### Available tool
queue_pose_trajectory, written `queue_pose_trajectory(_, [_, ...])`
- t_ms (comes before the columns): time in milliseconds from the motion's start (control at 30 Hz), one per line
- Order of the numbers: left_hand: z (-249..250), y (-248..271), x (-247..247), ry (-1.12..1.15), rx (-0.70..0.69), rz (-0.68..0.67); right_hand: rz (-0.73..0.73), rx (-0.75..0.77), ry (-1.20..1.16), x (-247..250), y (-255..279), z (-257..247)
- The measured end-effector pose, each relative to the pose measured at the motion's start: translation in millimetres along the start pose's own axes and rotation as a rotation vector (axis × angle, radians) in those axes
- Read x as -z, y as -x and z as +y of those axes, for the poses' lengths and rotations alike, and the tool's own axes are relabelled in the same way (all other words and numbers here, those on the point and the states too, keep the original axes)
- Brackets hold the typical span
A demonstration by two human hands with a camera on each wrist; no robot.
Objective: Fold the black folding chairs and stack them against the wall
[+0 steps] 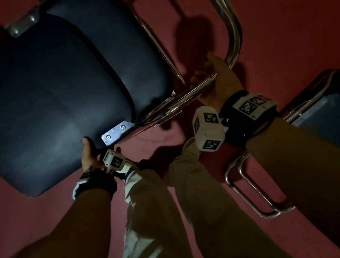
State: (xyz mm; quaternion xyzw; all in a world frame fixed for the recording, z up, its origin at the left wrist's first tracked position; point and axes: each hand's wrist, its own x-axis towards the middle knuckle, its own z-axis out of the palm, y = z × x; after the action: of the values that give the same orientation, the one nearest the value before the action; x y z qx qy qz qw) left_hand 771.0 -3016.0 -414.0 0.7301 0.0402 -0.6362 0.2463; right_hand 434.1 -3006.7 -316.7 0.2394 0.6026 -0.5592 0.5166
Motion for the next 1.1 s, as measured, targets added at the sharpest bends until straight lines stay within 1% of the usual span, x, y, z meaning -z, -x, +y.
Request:
queue_pose_trajectory(100, [-0.5, -4.2, 0.7, 0.129, -0.013, 0.009, 0.004, 0.02, 0.001, -2.7, -2.7, 0.1])
queue_pose_trajectory(200, [0.9, -3.9, 1.2, 0.246, -0.051, -0.067, 0.022, 0.033, 0.011, -4.6, -4.0, 1.0])
queue_pose_trajectory(300, [3.2, -5.4, 2.0, 0.344, -0.022, -0.104, 0.024, 0.077, -0.012, -6.6, -2.8, 1.7])
queue_pose_trajectory(400, [8.2, -3.0, 0.2, 0.373, -0.013, -0.151, 0.008, 0.097, -0.036, -6.9, -2.4, -1.2])
queue_pose_trajectory(500, [11.5, 6.8, -4.6, 0.352, -0.043, -0.168, 0.003, 0.147, -0.063, -9.4, -1.4, -6.1])
queue_pose_trajectory(567, [11.5, 13.9, -8.1, 0.333, -0.046, -0.165, 0.022, 0.206, -0.058, -13.1, -1.6, -12.3])
queue_pose_trajectory(633, [13.4, 22.2, -12.2, 0.324, -0.048, -0.175, 0.048, 0.23, -0.075, -14.3, -3.2, -20.4])
queue_pose_trajectory(733, [16.8, 38.6, -19.3, 0.274, -0.069, -0.21, 0.086, 0.224, -0.099, -7.3, -6.7, -33.4])
queue_pose_trajectory(800, [24.8, 51.4, -27.1, 0.207, -0.094, -0.215, 0.108, 0.2, -0.119, -0.4, -6.1, -42.5])
queue_pose_trajectory(867, [35.1, 61.6, -34.9, 0.189, -0.123, -0.217, 0.128, 0.182, -0.15, 7.1, -5.5, -51.7])
queue_pose_trajectory(967, [54.3, 75.3, -47.8, 0.124, -0.202, -0.241, 0.125, 0.152, -0.186, 18.4, -7.3, -63.5])
queue_pose_trajectory(1033, [67.5, 83.3, -60.6, 0.035, -0.231, -0.262, 0.124, 0.155, -0.164, 23.6, -8.1, -70.2])
queue_pose_trajectory(1100, [82.0, 88.9, -76.2, -0.027, -0.247, -0.25, 0.155, 0.174, -0.091, 26.9, -8.9, -74.6])
